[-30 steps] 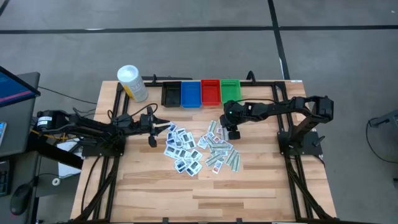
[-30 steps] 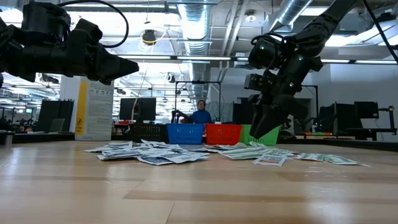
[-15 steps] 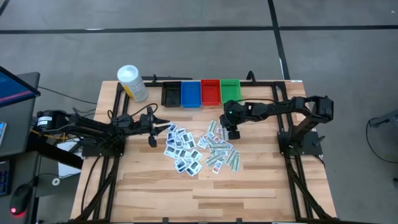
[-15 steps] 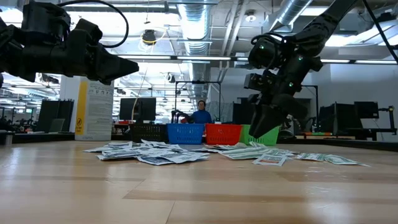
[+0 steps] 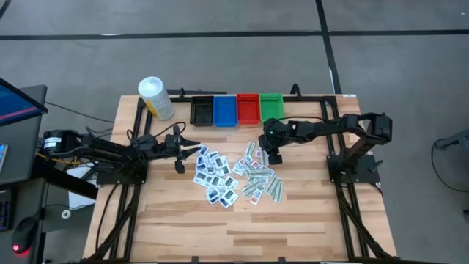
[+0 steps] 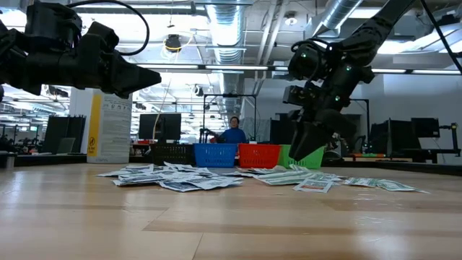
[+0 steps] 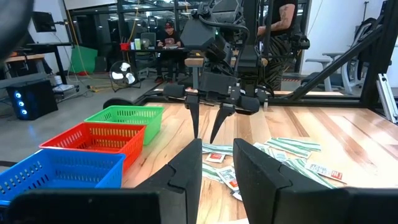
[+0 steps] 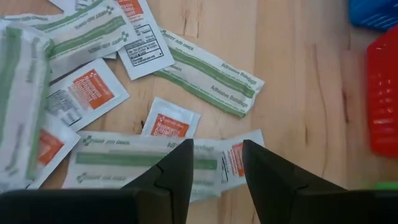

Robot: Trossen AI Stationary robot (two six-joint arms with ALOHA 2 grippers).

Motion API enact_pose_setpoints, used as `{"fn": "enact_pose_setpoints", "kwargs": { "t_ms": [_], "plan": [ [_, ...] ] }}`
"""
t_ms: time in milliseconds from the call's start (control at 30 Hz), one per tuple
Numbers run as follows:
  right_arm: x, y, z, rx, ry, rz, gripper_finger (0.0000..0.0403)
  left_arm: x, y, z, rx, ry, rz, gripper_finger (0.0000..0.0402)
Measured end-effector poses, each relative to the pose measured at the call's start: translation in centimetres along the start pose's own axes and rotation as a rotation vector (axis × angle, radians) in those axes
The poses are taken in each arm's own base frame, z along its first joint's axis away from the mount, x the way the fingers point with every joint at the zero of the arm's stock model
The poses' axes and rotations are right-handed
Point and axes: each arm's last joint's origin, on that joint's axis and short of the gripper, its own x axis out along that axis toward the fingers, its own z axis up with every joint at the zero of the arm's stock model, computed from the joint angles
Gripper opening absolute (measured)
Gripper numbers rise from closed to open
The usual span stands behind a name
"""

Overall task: Pick & Place First Aid Supplies
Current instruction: Put the green bandage pack into the red bin

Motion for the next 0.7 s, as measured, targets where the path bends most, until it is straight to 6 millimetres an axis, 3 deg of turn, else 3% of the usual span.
{"fn": "enact_pose_setpoints", "kwargs": {
  "t_ms": [333, 700],
  "plan": [
    [2.9, 0.0, -1.1, -0.017, 0.066, 0.029, 0.0131, 0.0, 0.0, 0.0, 0.0, 0.001, 0.0, 0.0093],
    [3.3, 0.1, -1.4, -0.019, 0.077, 0.033, 0.0118, 0.0, 0.0, 0.0, 0.0, 0.001, 0.0, 0.0093]
  ]
}}
